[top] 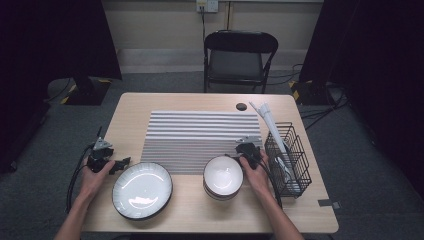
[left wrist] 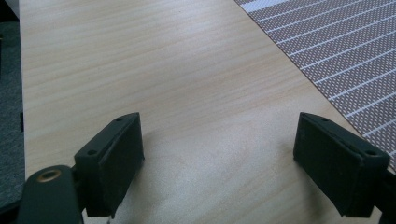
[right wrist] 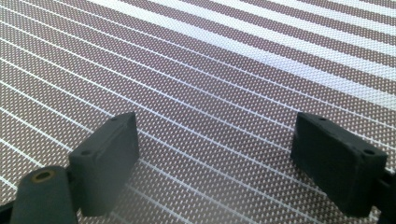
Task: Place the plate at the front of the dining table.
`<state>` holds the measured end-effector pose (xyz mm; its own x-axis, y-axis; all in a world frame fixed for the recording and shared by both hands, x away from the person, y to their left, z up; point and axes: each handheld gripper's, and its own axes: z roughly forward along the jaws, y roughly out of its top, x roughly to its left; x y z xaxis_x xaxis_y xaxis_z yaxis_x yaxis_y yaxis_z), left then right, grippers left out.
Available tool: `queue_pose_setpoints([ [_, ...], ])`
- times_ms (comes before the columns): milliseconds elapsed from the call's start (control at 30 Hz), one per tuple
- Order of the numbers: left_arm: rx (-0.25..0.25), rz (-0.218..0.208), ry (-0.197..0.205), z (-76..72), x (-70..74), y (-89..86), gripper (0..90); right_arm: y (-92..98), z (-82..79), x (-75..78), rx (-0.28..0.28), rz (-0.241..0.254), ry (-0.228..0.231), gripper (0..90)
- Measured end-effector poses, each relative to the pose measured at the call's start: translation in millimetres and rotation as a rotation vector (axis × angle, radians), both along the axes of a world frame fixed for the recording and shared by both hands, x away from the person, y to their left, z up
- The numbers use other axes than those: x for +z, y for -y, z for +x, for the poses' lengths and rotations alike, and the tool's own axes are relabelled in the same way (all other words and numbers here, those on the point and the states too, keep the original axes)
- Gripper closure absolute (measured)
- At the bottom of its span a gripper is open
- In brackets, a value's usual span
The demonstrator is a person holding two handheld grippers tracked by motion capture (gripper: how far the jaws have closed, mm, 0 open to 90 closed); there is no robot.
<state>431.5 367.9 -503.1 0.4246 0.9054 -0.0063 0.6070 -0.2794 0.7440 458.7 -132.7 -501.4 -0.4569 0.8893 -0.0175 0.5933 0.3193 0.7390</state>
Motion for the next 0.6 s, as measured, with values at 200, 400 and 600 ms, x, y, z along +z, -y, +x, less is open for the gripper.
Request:
queue_pose_setpoints([
  [200, -0.015, 0.007, -0.001, 0.5, 0.3, -1.6, 15.5, -0.1, -0.1, 0.0, 0.000, -0.001, 0.000, 14.4],
  [400, -0.001, 0.003, -0.011, 0.4, 0.9, 0.3, 15.5, 0.0, 0.0, 0.1, 0.000, 0.000, 0.000, 14.4],
  [600, 0.006, 0.019, -0.031, 0.9, 3.3, 0.7, 16.1, -0.5, -0.1, 0.7, -0.003, -0.002, -0.004, 14.7],
])
